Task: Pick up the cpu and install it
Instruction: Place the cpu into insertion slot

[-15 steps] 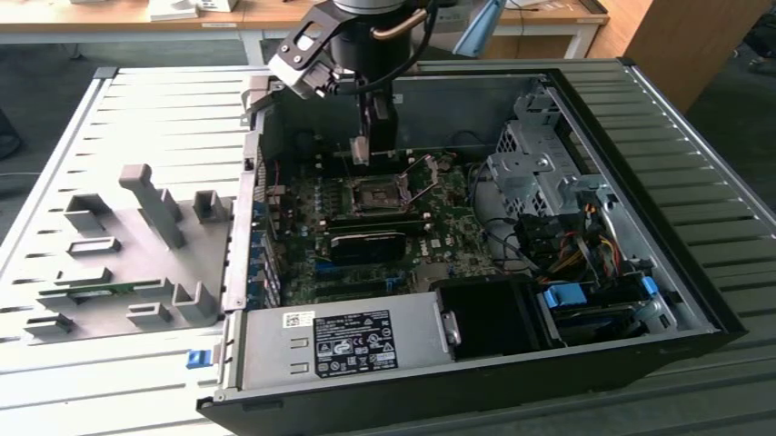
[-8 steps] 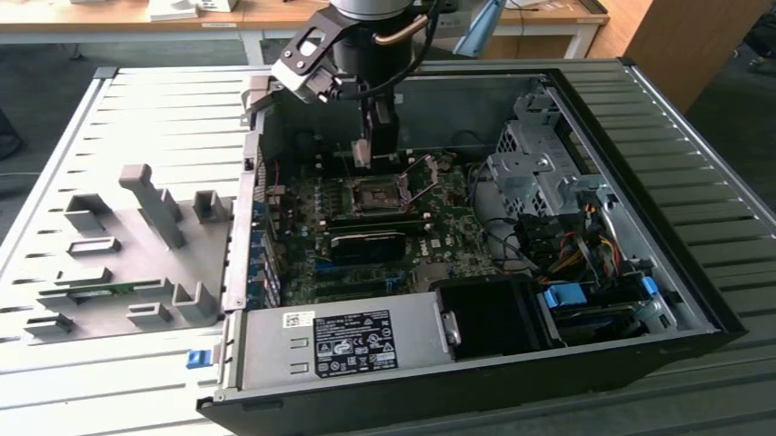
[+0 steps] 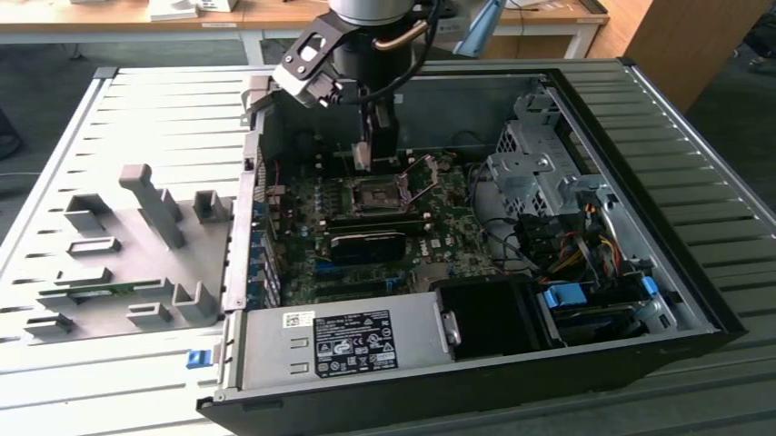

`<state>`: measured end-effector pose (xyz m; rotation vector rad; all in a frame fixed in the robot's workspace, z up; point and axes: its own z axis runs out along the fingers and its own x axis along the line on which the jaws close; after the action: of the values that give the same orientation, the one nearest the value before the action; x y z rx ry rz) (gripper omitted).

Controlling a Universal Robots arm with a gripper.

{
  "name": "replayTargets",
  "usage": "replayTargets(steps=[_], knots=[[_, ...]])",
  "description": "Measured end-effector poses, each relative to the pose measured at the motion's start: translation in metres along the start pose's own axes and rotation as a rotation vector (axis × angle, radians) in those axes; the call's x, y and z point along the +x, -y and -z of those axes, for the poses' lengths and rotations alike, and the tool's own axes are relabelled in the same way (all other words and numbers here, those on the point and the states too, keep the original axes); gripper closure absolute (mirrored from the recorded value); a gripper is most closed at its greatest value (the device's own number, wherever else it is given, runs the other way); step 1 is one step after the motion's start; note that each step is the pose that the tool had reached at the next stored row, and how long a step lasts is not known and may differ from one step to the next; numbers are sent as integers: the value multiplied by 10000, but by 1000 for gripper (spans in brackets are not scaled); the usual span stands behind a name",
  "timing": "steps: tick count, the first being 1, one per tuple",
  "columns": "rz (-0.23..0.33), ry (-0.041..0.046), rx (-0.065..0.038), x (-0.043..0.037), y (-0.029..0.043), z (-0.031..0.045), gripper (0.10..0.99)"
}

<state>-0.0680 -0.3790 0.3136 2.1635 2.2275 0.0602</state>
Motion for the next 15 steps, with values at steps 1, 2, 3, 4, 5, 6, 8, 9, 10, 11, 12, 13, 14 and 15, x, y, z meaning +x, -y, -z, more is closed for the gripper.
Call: replayTargets(steps=[1,2,3,4,5,6,8,9,10,11,12,13,14,15], knots=[[-1,0,0,0,0,-7,545],[-2,0,0,0,1,-14,545],[-2,1,0,0,1,-19,545],[-3,1,0,0,1,-24,545],[-3,1,0,0,1,-28,545],[-3,1,0,0,2,-38,545],[-5,-1,-1,0,3,-57,545],[-6,0,0,0,3,-64,545],[-8,1,0,0,4,-71,545],[-8,0,0,0,4,-79,545],[-9,1,0,0,5,-87,545],[-10,1,0,0,5,-95,545],[-11,1,0,0,5,-102,545],[-11,1,0,0,6,-108,545]])
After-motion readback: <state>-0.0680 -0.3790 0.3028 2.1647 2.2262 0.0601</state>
